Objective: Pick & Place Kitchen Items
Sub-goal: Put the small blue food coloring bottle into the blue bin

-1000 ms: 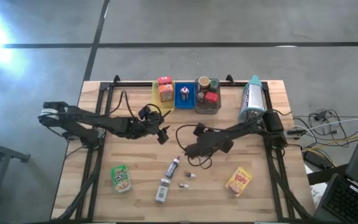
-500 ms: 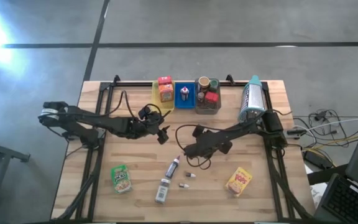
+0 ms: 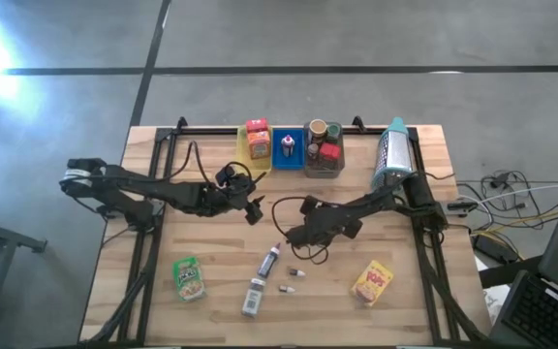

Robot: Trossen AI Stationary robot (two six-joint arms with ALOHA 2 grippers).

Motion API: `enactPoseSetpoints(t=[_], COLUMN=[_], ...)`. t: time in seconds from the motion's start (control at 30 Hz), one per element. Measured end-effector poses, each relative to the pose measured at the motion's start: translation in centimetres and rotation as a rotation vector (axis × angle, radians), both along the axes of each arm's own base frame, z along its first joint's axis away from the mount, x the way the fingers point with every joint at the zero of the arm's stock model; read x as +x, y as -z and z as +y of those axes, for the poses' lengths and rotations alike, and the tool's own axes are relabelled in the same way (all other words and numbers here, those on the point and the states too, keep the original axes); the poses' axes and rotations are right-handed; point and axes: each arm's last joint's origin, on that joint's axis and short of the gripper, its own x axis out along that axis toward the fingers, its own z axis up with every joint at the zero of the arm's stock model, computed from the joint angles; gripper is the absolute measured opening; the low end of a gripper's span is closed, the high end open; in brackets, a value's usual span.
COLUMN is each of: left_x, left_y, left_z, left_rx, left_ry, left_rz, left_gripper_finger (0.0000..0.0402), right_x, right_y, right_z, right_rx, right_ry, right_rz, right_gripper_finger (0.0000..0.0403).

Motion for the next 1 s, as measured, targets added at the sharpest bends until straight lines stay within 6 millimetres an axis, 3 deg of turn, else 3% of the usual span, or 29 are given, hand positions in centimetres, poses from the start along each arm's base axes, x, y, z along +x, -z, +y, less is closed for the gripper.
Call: enactPoseSetpoints(t=[0.13, 0.47, 0.8, 1.0], left_x=[0.0, 0.0, 0.0, 0.0], left_y=[0.0, 0.0, 0.0, 0.0], left_z=[0.0, 0.0, 0.0, 0.0], left_rx=[0.0, 0.0, 0.0, 0.0], left_ry=[0.0, 0.0, 0.0, 0.0], left_rz=[0.0, 0.0, 0.0, 0.0], left_gripper_finger=[0.0273, 0.0273, 0.0273, 0.0273], right_x=[0.1, 0.2, 0.2, 0.2], right_y=[0.2, 0.2, 0.2, -0.6], right_z=[-0.1, 0.0, 0.0, -1.8], right_rx=[-0.04, -0.038, -0.042, 0.089], right_ry=[0.014, 0.016, 0.031, 0.29], right_rz=[-0.026, -0.036, -0.044, -0.127], right_gripper_finger=[0.0056, 0.0114, 0.0137, 0.0138])
